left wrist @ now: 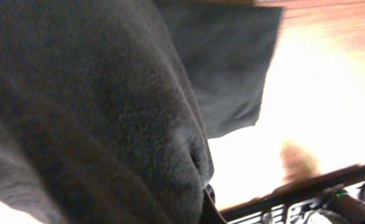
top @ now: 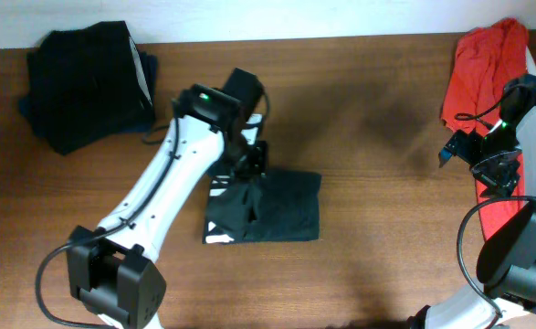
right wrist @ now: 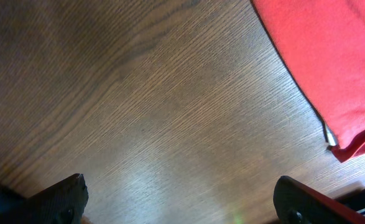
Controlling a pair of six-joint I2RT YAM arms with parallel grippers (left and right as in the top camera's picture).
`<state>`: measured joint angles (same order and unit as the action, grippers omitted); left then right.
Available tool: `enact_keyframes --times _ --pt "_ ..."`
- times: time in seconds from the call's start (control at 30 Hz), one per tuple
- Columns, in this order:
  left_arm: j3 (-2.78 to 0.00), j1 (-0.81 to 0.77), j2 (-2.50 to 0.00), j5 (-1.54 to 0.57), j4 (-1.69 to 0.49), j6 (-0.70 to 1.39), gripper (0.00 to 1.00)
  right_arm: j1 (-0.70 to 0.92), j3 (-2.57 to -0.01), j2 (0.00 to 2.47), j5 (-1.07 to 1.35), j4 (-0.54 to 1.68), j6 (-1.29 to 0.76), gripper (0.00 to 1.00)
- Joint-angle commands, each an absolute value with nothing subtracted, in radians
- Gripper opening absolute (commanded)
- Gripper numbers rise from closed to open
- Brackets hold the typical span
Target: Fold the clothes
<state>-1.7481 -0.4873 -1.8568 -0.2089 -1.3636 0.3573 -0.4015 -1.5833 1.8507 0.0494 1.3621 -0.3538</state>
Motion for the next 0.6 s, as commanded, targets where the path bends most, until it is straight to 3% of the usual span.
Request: enact_keyframes --times 0.0,0.3,0.33,0.4,0.57 --pt "-1.75 -0.56 -1.877 -0.228 -1.279 0.408 0.0 -0.4 -1.591 1.845 0.048 1.365 -0.348 0.99" --pt "-1.75 -0.666 -2.066 -0.25 -1.168 0.434 0.03 -0.4 -1.592 1.845 0.048 1.365 -0.348 0.99" --pt "-1.75 -0.672 -2.066 -0.262 -1.153 0.434 0.08 -0.4 -1.591 1.845 0.048 1.365 -0.348 0.99" --pt "-1.751 -0.685 -2.066 -0.293 -1.133 0.434 0.32 -0.4 -1.591 1.845 0.048 1.365 -0.348 0.99" --pt "-1.804 -0.685 -2.064 -0.405 -1.166 0.411 0.32 -0.4 -1.592 1.845 0.048 1.365 -0.348 0.99"
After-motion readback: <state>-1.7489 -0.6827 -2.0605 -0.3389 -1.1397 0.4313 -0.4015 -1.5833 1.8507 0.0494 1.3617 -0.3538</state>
